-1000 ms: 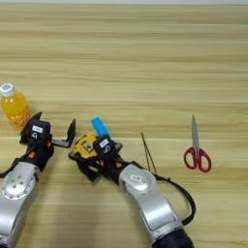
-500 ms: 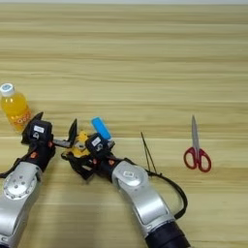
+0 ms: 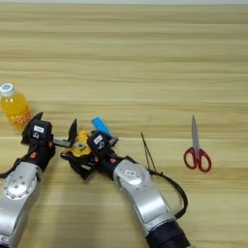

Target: Move the objects on the table

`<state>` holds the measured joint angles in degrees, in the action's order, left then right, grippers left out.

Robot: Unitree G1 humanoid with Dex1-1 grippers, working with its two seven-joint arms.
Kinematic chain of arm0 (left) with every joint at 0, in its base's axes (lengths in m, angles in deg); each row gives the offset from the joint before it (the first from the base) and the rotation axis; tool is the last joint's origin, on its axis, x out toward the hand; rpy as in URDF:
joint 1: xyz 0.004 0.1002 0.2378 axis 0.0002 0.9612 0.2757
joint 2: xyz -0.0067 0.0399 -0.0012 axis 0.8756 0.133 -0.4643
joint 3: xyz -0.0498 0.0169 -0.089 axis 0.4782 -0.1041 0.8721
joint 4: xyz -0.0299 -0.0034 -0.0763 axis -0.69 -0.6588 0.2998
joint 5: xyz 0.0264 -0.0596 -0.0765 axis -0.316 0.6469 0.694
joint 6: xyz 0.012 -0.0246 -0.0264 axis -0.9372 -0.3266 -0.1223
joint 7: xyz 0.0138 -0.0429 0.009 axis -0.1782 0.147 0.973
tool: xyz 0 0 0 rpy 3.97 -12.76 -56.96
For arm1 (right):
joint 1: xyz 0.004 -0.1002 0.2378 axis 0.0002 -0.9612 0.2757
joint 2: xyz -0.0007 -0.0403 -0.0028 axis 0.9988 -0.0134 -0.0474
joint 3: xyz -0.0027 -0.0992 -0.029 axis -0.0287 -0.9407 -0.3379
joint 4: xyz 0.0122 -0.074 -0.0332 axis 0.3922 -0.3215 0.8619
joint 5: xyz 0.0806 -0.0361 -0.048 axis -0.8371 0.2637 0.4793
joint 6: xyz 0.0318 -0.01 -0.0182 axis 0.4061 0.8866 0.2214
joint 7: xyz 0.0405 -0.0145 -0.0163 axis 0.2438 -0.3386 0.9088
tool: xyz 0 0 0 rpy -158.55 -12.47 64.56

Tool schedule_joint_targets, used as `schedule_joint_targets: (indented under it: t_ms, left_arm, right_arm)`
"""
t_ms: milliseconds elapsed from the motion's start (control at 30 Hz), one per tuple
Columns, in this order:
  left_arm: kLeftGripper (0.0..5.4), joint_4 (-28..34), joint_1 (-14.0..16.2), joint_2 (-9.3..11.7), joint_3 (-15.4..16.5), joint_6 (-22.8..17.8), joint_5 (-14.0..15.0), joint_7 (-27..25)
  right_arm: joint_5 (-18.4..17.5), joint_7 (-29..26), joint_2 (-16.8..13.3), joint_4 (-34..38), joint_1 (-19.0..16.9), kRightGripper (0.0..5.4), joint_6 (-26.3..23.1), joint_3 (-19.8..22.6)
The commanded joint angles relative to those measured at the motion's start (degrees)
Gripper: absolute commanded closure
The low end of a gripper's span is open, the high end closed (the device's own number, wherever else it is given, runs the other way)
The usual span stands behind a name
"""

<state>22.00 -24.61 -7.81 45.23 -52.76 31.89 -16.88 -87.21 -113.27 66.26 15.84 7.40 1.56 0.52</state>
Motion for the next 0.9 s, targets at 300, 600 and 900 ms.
schedule_joint_targets:
  t_ms: [300,600,900]
  left_arm:
    - [0.0,-0.7,-0.1,-0.3,-0.2,0.4,-1.2,0.4]
    - [0.0,-0.6,-0.2,-0.3,0.0,0.7,-1.0,0.3]
    - [0.0,0.4,-0.1,-0.5,0.1,2.3,-0.5,0.0]
  right_arm:
    - [-0.7,-0.2,-0.5,4.4,0.1,0.03,1.7,1.9]
    - [-1.0,0.3,-1.0,5.1,0.9,0.03,1.4,4.7]
    - [-0.8,2.3,-2.6,3.1,2.7,0.03,1.2,9.7]
